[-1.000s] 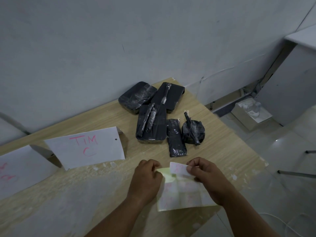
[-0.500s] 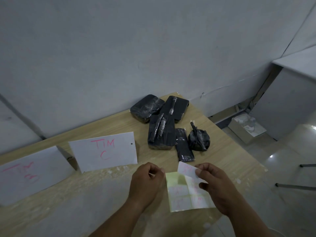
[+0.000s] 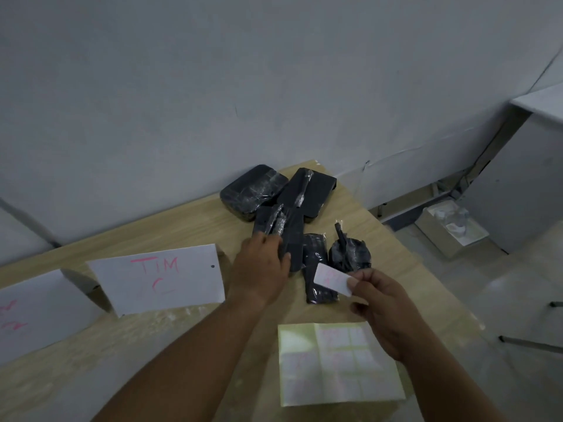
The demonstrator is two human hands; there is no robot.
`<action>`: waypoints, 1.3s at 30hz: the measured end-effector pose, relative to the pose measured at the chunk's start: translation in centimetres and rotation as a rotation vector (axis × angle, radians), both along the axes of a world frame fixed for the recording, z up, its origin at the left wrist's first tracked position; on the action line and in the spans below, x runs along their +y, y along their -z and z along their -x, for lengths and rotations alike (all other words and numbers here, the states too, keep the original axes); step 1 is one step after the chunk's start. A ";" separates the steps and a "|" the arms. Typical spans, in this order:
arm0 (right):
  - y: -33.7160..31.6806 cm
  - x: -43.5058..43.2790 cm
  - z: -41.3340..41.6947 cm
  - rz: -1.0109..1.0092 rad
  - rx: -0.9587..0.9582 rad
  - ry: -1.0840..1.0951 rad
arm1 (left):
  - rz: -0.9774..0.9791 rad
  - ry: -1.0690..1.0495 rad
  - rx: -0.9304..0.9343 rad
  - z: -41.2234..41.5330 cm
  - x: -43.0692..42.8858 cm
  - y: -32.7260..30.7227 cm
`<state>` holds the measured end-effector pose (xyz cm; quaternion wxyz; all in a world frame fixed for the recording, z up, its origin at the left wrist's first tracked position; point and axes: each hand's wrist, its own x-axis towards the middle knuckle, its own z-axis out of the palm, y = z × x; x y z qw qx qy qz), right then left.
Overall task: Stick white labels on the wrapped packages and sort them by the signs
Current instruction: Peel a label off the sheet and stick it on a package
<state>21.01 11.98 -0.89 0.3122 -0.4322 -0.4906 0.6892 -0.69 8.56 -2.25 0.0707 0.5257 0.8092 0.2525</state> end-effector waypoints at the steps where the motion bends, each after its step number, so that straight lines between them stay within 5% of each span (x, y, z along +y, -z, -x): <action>1: 0.2 0.8 0.1 0.002 0.005 0.001 | 0.032 -0.010 0.058 0.2 0.8 0.2; 6: 0.8 4.3 1.4 0.012 0.012 -0.039 | 0.222 -0.037 0.259 0.8 3.8 1.5; 17: 1.5 5.8 1.1 0.019 0.038 -0.031 | 0.359 -0.067 0.281 0.8 5.6 2.4; 29: 1.7 3.6 2.0 0.064 0.073 0.034 | 0.126 0.147 0.125 -3.2 -6.8 4.0; 39: 1.5 2.0 3.4 0.052 0.067 0.042 | 0.198 0.237 0.216 -2.6 -9.6 5.9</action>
